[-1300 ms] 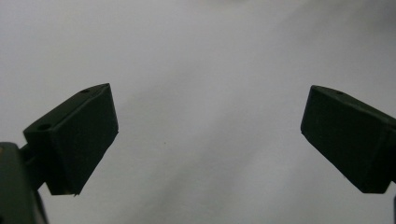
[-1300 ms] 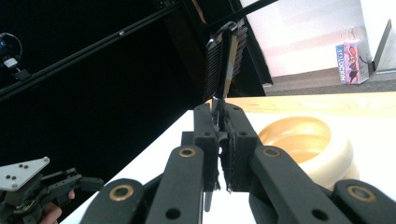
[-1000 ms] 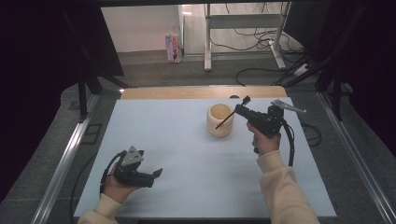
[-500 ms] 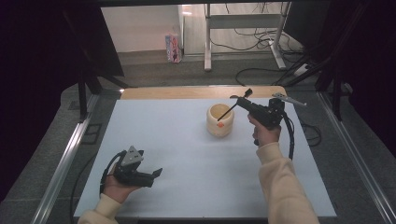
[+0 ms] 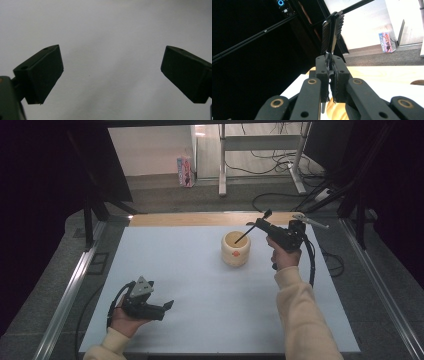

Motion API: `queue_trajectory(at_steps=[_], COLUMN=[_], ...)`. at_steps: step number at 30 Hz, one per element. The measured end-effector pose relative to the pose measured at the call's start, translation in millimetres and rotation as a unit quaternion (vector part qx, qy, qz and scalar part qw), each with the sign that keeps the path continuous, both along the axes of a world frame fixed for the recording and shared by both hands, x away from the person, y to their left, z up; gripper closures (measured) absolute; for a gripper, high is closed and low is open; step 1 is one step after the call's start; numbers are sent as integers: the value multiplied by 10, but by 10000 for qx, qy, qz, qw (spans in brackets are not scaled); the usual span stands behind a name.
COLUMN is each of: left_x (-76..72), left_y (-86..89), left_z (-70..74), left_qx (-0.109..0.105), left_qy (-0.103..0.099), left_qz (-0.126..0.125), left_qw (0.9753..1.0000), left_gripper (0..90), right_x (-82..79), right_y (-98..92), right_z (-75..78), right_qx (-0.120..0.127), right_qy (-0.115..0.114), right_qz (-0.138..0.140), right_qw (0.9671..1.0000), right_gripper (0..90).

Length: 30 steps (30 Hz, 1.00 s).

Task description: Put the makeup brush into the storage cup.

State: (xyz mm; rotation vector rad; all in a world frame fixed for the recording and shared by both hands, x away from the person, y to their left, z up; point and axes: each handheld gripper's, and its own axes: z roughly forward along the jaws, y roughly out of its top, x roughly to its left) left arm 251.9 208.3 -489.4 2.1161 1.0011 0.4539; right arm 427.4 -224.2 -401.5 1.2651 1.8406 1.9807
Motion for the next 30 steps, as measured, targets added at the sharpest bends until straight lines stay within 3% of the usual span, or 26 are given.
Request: queue_trajectory(at_steps=[6,30], left_x=[0,8], left_y=[2,5], left_z=[0,-9], left_qx=[4,34], left_qy=[-6,14], left_qz=[2,-1], left_qw=[10000,10000], left_gripper=[54,55], right_x=[62,245], right_y=[14,134], right_z=[6,-223], right_qx=[2,-452], right_qy=[3,197], right_qz=[-53,-197], right_qw=[10000,9986], right_gripper=[849,849])
